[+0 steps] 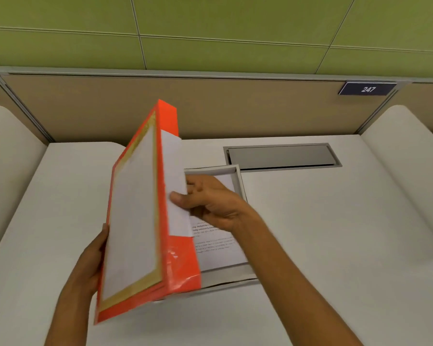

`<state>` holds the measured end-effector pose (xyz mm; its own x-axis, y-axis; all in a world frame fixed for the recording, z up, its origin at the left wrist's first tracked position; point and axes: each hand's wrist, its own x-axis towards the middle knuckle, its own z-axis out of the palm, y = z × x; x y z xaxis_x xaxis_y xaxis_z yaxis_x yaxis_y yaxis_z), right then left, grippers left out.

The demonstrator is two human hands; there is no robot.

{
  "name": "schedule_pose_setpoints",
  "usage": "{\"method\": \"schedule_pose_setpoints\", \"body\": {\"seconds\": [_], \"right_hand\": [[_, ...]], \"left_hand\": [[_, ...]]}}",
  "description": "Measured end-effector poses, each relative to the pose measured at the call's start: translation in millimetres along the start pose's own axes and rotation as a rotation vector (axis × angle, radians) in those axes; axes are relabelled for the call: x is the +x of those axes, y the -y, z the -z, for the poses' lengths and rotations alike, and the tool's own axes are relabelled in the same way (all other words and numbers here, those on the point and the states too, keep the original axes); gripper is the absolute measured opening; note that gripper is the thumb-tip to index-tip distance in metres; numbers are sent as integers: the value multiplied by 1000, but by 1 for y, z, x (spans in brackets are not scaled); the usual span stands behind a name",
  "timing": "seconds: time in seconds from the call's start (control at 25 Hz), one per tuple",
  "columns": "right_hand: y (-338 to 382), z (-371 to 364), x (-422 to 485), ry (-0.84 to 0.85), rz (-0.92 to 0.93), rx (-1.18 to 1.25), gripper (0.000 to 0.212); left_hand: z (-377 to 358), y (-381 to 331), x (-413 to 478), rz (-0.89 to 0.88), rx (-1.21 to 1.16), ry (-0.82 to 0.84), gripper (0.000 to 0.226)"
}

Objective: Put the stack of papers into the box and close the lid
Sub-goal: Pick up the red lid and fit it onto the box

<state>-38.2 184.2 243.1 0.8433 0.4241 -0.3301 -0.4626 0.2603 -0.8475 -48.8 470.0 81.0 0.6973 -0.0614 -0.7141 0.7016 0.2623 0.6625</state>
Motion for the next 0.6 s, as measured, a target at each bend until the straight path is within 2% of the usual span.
{"method": "schedule_pose_setpoints", "body": {"seconds": [0.08, 0.2, 0.28, 0.4, 0.6], "right_hand": [[-1, 40, -18, -87, -5, -54, 38], [-18, 88, -37, -326, -57, -276, 48], [-42, 110, -41, -507, -69, -403, 51], [-82, 139, -40, -731, -43, -530, 54], [-123, 162, -38, -854, 0, -624, 51]], "left_hand": [[-4, 7, 4, -70, 14, -8, 58], [-30, 22, 7, -242, 115, -64, 66], [-57, 34, 6, -342, 265, -160, 64], [-90, 50, 10, -392, 523, -262, 62], [-108, 54, 24, -547, 819, -256, 69]]}}
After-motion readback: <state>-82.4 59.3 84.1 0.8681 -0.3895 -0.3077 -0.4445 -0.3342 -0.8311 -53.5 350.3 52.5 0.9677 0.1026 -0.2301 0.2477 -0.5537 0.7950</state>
